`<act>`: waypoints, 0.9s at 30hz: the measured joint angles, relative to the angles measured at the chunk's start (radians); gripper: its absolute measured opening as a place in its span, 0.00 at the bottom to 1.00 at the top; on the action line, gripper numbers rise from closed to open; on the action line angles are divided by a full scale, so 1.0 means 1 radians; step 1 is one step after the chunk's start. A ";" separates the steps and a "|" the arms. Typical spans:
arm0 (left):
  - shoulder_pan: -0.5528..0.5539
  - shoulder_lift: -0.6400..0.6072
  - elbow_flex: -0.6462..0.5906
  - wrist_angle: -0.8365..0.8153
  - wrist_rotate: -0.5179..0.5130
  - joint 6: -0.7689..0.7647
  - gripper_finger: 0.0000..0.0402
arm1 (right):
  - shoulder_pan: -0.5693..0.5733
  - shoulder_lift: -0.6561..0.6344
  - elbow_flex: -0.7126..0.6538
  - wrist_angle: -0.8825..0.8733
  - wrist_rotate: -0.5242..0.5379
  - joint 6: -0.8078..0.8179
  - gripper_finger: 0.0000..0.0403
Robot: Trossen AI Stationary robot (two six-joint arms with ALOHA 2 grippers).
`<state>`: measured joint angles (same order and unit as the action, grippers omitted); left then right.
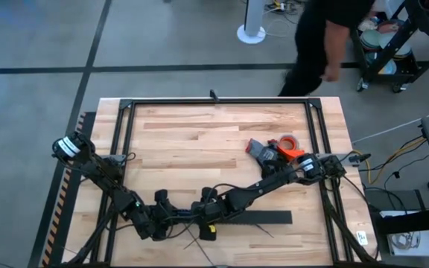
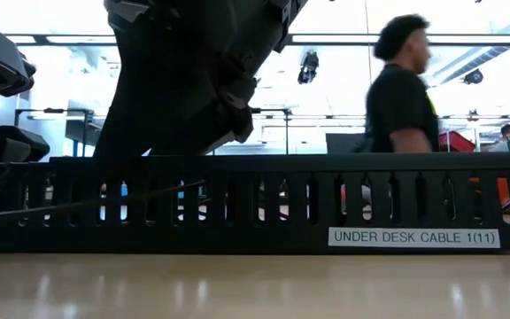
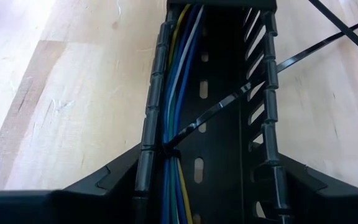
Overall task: Ziptie cables
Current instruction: Insert the black cable duct cover into the black cable duct
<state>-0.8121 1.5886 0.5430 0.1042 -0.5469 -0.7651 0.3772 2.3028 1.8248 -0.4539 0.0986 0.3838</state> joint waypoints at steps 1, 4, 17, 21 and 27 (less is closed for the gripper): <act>0.005 0.000 0.000 -0.001 0.001 -0.002 0.58 | 0.001 0.000 0.000 -0.002 -0.001 -0.003 0.54; 0.015 -0.001 0.000 -0.003 0.003 -0.002 0.58 | 0.006 0.000 0.000 -0.011 0.001 -0.012 0.55; 0.021 -0.018 -0.001 -0.014 0.047 0.039 0.58 | 0.019 0.000 0.002 -0.027 -0.004 -0.047 0.55; 0.021 -0.019 -0.001 -0.014 0.049 0.039 0.58 | 0.019 0.000 0.002 -0.027 -0.003 -0.056 0.54; 0.023 -0.019 -0.003 0.002 0.047 0.039 0.58 | 0.017 0.000 0.001 -0.021 0.007 -0.010 0.55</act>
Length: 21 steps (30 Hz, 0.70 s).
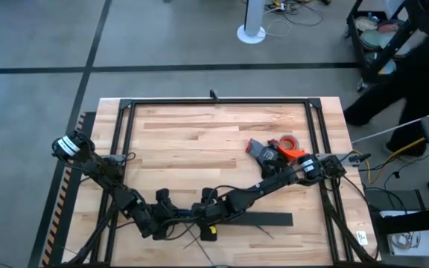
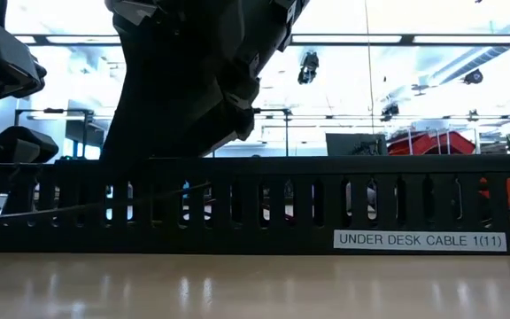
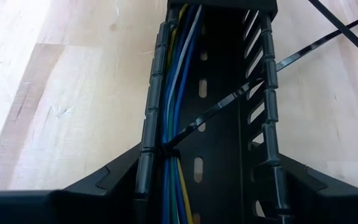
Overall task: Ziptie cables
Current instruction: Insert the black cable duct cover into the black cable duct
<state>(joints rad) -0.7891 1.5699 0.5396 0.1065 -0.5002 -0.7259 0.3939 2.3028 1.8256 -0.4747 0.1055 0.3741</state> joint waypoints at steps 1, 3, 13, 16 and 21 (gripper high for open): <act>0.000 0.000 0.000 0.007 0.000 0.004 0.58 | 0.000 0.000 -0.001 0.004 0.001 0.005 0.55; 0.000 0.000 0.000 0.017 0.003 0.011 0.58 | -0.003 0.001 -0.002 0.015 0.001 0.014 0.54; 0.000 0.027 0.003 0.081 -0.008 0.011 0.58 | -0.015 0.005 -0.003 0.056 0.003 0.030 0.54; -0.001 0.032 0.003 0.085 -0.011 0.012 0.58 | -0.015 0.005 -0.003 0.058 0.009 0.022 0.54; -0.001 0.033 0.004 0.087 -0.011 0.032 0.58 | -0.014 0.005 -0.003 0.062 -0.003 -0.010 0.55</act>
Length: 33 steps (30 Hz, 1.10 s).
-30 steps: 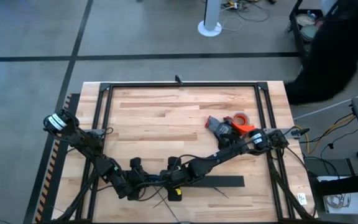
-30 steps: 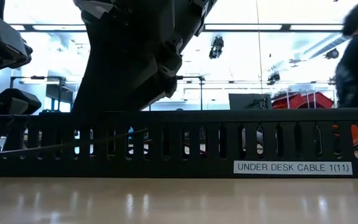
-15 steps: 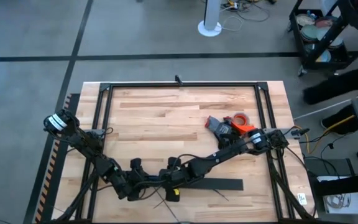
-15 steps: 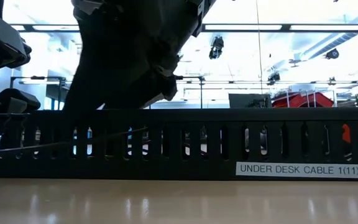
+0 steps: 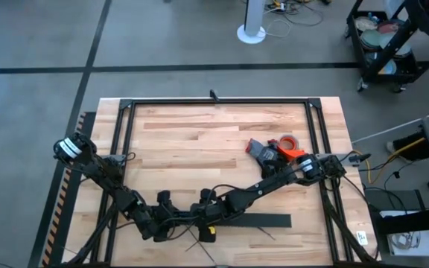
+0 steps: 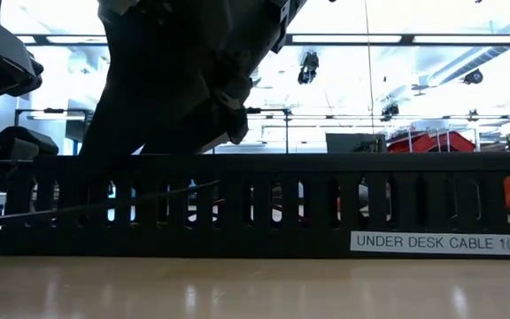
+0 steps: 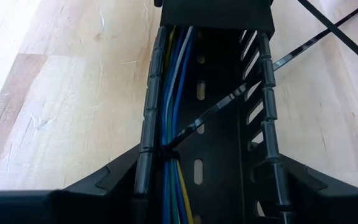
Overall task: Ziptie cables
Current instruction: Insert the black cable duct cover into the black cable duct
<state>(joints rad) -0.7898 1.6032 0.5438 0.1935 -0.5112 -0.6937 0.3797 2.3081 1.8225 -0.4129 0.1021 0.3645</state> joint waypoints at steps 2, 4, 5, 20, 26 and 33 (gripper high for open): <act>0.000 0.000 0.000 -0.003 -0.004 -0.001 0.58 | 0.002 0.000 0.000 0.000 0.003 -0.004 0.55; 0.000 0.000 0.001 -0.010 -0.008 -0.024 0.58 | 0.003 0.000 0.000 -0.001 0.007 0.027 0.54; 0.000 0.000 0.001 -0.012 -0.009 -0.030 0.58 | 0.003 0.000 0.000 -0.001 0.006 0.044 0.54; 0.000 0.001 0.002 -0.004 0.006 -0.011 0.58 | -0.011 0.000 0.005 -0.042 0.024 0.157 0.53; -0.004 0.001 0.002 -0.013 -0.006 -0.011 0.58 | -0.011 -0.002 0.007 -0.075 0.043 0.173 0.54; -0.006 0.001 0.002 -0.019 -0.007 -0.012 0.58 | -0.012 -0.002 0.005 -0.080 0.046 0.172 0.54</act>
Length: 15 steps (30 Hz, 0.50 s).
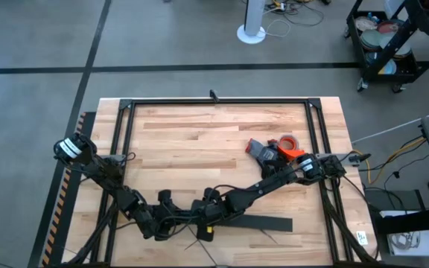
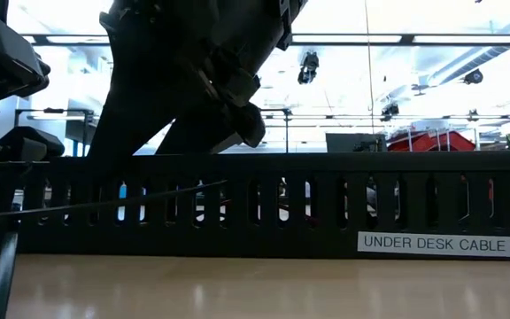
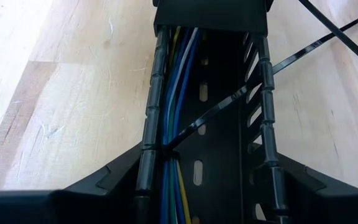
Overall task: Ziptie cables
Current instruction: Insert the black cable duct cover into the black cable duct
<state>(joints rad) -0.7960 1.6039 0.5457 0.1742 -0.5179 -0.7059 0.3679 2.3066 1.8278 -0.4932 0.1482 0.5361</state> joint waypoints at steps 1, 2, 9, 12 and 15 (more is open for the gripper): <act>0.000 0.000 0.000 0.001 0.000 0.000 0.58 | 0.000 0.000 -0.001 0.007 -0.006 -0.010 0.55; 0.000 0.000 0.000 0.001 0.000 0.001 0.58 | 0.000 0.000 -0.001 0.014 -0.010 -0.017 0.55; 0.015 -0.001 0.000 0.005 0.009 0.025 0.58 | -0.003 0.000 -0.005 0.059 -0.056 -0.107 0.53; 0.022 -0.002 0.000 0.004 0.012 0.028 0.58 | -0.004 0.000 -0.005 0.060 -0.072 -0.123 0.55; 0.028 -0.002 0.000 0.001 0.011 0.030 0.58 | 0.002 0.000 -0.005 0.064 -0.075 -0.144 0.55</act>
<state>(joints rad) -0.7681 1.6020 0.5457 0.1748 -0.5071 -0.6763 0.3696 2.3070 1.8229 -0.4288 0.0735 0.3919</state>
